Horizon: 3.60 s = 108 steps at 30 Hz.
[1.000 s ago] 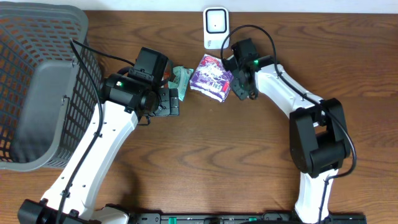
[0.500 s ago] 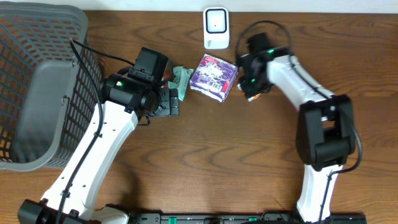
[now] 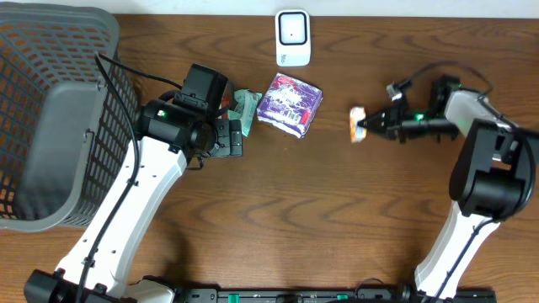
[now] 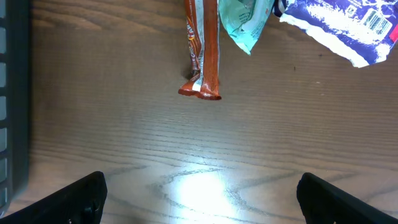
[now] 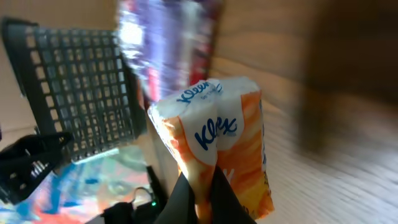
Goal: Scan the item barcode
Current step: 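Reach the right gripper toward the orange tissue pack beside the purple package, then grasp the orange tissue pack and lift it to the scanner, then carry the orange pack right and drop it at the right edge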
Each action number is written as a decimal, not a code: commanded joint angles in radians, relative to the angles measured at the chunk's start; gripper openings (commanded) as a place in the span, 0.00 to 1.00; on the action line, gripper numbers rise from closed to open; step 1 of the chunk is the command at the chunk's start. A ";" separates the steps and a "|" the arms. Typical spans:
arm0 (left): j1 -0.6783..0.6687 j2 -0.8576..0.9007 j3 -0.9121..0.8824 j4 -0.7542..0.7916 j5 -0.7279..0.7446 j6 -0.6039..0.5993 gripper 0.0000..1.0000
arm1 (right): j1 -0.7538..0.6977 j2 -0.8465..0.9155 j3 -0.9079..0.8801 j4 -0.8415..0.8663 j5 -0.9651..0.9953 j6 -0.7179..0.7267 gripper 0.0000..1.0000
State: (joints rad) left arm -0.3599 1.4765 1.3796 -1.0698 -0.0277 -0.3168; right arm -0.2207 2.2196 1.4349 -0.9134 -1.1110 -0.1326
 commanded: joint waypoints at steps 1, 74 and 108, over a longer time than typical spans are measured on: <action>0.005 0.005 0.004 -0.003 0.002 0.005 0.98 | -0.064 -0.003 0.021 0.002 0.210 0.137 0.09; 0.005 0.005 0.004 -0.003 0.002 0.005 0.98 | 0.431 -0.003 0.677 -0.268 1.278 0.215 0.01; 0.005 0.005 0.004 -0.003 0.002 0.005 0.98 | 0.055 0.090 0.695 0.200 1.245 0.115 0.98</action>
State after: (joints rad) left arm -0.3599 1.4773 1.3796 -1.0702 -0.0280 -0.3168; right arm -0.1204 2.3470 2.1159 -0.7300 0.3515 -0.0402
